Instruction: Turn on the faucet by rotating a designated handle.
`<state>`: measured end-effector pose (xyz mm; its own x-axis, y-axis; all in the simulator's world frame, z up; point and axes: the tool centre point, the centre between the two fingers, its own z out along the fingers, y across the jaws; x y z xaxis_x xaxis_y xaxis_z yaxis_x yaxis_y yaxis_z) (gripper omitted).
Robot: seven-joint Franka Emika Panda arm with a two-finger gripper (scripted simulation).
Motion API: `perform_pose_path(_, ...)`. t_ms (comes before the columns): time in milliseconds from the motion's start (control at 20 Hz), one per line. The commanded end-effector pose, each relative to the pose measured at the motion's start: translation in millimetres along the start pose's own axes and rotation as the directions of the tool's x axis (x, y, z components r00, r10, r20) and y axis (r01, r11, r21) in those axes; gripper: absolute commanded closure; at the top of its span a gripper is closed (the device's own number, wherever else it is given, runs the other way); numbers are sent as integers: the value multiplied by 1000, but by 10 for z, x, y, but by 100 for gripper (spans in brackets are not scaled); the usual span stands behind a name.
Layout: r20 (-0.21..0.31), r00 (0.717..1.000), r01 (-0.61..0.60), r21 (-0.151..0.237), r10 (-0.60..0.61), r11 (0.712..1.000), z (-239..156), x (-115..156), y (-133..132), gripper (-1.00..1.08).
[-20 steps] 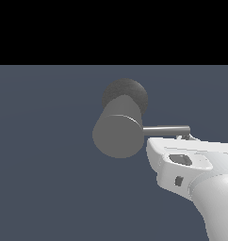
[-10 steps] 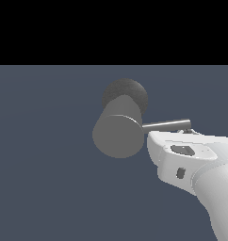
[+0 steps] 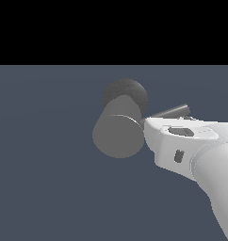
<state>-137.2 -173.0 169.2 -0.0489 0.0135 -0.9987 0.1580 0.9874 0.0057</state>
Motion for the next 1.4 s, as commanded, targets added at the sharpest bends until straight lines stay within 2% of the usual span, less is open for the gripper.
perform_pose_path(0, 48, 999, 4, -21, -3, 1000, 24, -282, 145, 108)
perform_pose_path(100, 49, 999, 4, -22, -3, 1000, 22, -316, 155, 108)
perform_pose_path(150, -3, 1000, -1, -1, 1, 1000, -1, -46, 24, 108)
perform_pose_path(1350, 49, 999, 4, -21, -3, 1000, -13, -820, 576, 108)
